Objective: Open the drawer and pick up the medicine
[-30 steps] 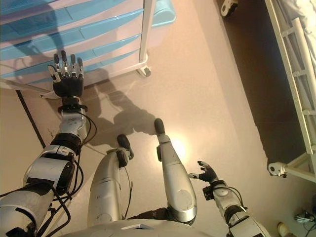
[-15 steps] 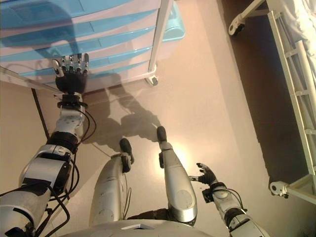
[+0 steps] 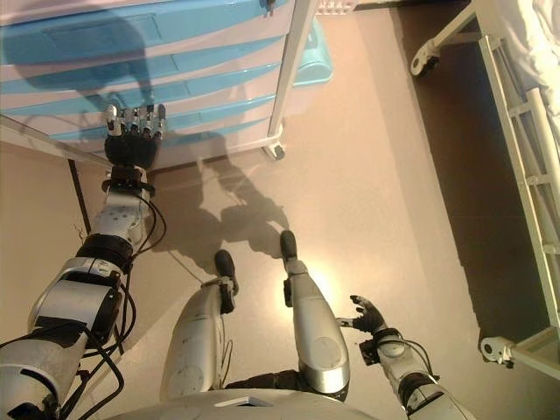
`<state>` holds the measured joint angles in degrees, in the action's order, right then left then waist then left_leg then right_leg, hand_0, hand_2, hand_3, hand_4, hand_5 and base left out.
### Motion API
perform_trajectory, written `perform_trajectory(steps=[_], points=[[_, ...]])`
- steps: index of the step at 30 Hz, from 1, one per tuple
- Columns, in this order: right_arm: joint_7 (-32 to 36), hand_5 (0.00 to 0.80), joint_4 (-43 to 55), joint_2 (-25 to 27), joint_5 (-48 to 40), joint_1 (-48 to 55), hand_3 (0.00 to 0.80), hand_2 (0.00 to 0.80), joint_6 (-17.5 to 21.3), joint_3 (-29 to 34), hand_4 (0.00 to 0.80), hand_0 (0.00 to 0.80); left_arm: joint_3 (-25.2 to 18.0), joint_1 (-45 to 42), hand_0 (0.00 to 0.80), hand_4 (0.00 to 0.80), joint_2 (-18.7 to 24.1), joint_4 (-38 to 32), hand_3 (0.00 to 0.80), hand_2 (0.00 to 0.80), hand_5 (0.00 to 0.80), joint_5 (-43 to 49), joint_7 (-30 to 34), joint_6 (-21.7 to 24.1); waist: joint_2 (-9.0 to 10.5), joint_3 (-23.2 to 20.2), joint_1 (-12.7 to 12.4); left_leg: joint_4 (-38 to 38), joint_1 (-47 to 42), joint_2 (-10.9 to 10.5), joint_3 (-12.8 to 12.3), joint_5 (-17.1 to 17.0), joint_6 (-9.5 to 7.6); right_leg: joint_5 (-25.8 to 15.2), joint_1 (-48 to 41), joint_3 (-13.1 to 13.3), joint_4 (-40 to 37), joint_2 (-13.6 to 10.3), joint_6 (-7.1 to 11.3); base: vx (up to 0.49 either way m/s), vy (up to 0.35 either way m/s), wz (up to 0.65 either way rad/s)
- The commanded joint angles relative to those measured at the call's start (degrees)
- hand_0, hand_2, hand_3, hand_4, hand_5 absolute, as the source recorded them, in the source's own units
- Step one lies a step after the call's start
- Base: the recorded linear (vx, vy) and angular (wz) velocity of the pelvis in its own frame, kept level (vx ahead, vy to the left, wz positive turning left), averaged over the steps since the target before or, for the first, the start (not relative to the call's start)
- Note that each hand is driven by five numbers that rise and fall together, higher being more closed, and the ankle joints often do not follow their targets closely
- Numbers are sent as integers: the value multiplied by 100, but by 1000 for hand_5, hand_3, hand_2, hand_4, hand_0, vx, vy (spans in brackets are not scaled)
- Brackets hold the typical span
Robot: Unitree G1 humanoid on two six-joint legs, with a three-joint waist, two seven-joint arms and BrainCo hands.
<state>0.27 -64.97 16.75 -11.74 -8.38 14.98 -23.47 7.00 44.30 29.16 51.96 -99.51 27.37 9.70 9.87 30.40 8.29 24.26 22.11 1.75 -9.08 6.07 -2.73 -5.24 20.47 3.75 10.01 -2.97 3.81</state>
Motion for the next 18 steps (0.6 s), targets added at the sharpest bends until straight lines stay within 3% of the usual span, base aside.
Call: perform_trajectory(steps=[1, 9, 11, 14, 15, 16, 18], points=[[25, 0, 3, 103, 202, 315, 0, 0, 20, -310, 0, 0, 81, 2075, 800, 800, 1058, -1790, 800, 800, 800, 419, 1714, 538, -114, -605, -12, -155, -313, -329, -70, 582, -190, 266, -182, 7, 119, 88, -113, 0, 0, 0], [-82, 0, 280, 132, 389, 191, 0, 0, -212, -426, 0, 0, -201, 1069, 800, 800, 461, -2398, 800, 800, 800, 106, 1988, 404, -116, -514, -246, -395, -284, -325, 181, 373, -79, 410, -250, -124, 145, 217, -219, -42, -27, 2], [-140, 0, 394, 125, 421, 182, 0, 0, -309, -402, 0, 0, -340, 562, 800, 800, 163, -2583, 800, 800, 800, -15, 2106, 349, -147, -527, -325, -523, -368, -368, 297, 297, -33, 451, -351, -169, 95, 233, -243, -37, -39, 10], [-188, 0, 608, 97, 551, 127, 0, 0, -519, -260, 0, 0, -518, -712, 800, 800, -686, -3034, 800, 800, 800, -176, 2706, 68, -197, -581, -556, -794, -531, -432, 523, 111, 59, 530, -564, -310, -3, 240, -295, -61, -46, 10], [-189, 0, 615, 104, 552, 138, 0, 0, -522, -263, 0, 0, -521, -735, 800, 800, -697, -3056, 800, 800, 800, -168, 2700, 73, -193, -603, -547, -829, -518, -441, 522, 59, 62, 494, -547, -311, -26, 231, -298, -65, -67, 16], [-183, 0, 632, 88, 666, 91, 0, 0, -605, -170, 0, 0, -449, -1386, 800, 800, -1072, -3233, 800, 800, 800, -147, 3034, -90, -252, -637, -708, -945, -627, -437, 651, -8, 124, 575, -706, -429, -48, 229, -322, -70, -71, 17], [-157, 0, 621, 113, 781, 58, 0, 0, -681, -70, 0, 0, -321, -1959, 800, 800, -1340, -3273, 800, 800, 800, -137, 3422, -243, -326, -721, -832, -1144, -762, -415, 748, -157, 186, 622, -872, -569, -93, 215, -358, -45, -74, 20]])
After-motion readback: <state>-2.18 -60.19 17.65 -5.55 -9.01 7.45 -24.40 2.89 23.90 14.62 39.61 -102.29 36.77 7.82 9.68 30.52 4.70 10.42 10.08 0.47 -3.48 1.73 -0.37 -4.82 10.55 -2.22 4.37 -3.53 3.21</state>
